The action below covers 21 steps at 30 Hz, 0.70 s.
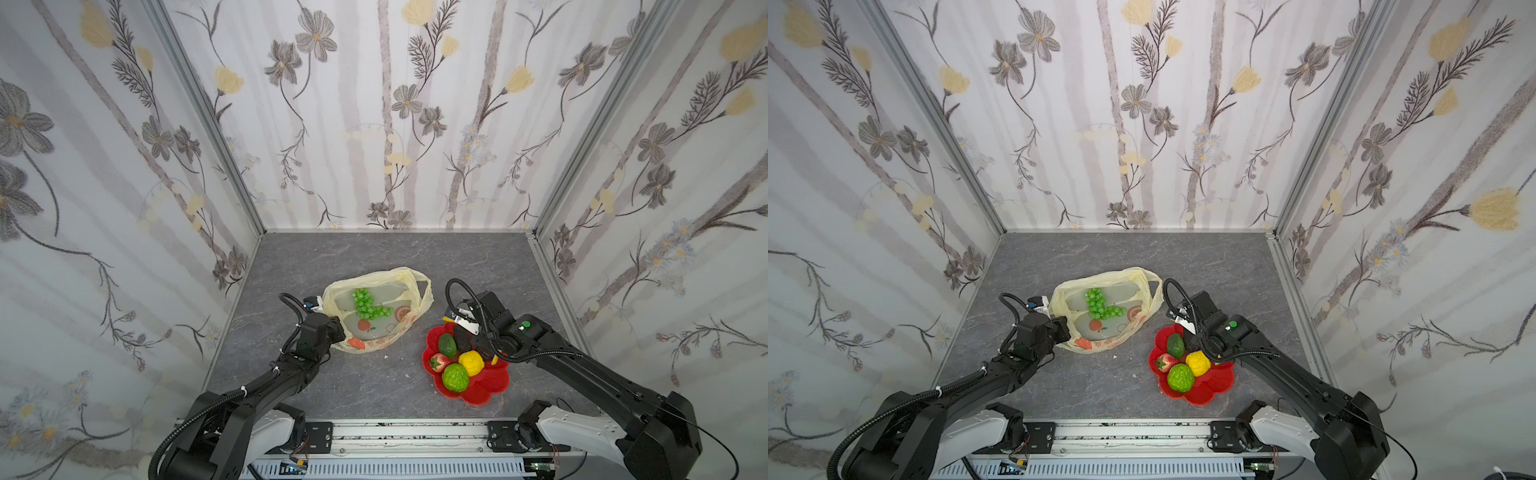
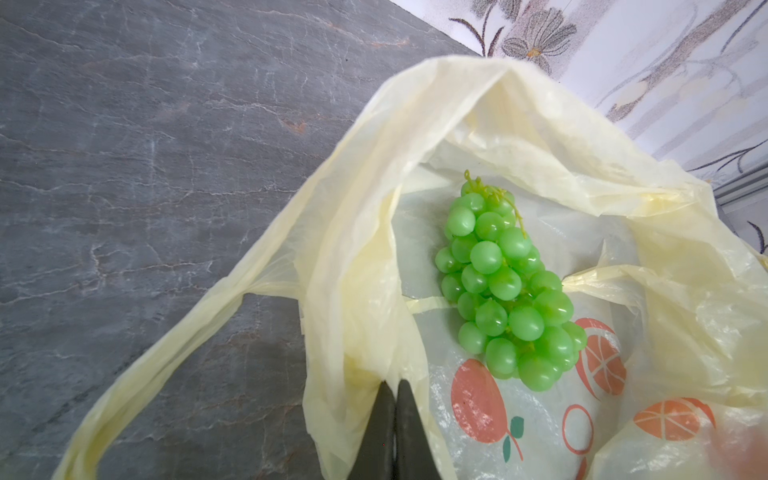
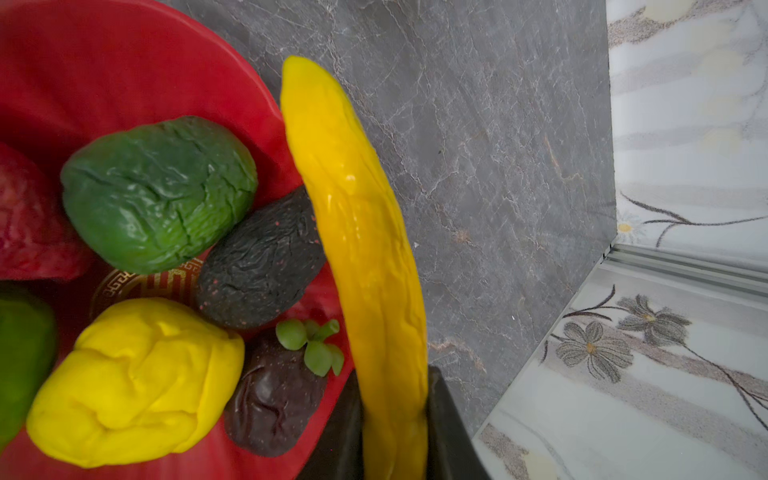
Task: Take the fake fruits out of the plastic bag
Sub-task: 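Lower the banana onto the fruits in the red plate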
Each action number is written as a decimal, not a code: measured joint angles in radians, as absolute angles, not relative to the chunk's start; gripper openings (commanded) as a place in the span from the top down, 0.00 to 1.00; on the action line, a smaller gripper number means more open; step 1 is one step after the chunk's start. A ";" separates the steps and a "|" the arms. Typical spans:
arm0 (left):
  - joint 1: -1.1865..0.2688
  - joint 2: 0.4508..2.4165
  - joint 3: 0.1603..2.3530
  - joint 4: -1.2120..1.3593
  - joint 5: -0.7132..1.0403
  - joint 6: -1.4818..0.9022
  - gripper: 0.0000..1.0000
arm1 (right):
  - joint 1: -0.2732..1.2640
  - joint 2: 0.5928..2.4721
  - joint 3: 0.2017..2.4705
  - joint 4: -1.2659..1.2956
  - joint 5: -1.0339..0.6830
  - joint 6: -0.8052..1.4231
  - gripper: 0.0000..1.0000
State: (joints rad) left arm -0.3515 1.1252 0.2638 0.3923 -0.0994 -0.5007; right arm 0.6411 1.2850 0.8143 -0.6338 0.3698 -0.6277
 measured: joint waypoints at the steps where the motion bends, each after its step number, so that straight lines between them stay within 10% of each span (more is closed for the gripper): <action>1: -0.351 1.125 0.264 0.392 -0.100 -0.501 1.00 | 0.641 1.292 0.810 -0.617 0.368 -0.636 0.81; 21: -0.340 1.125 0.264 0.392 -0.101 -0.498 1.00 | 0.696 1.322 0.763 -0.519 0.241 -0.743 0.79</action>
State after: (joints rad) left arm -0.3401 1.1252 0.2638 0.3923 -0.1005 -0.4980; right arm 0.6964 1.3224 0.7631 -0.5194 0.2413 -0.7433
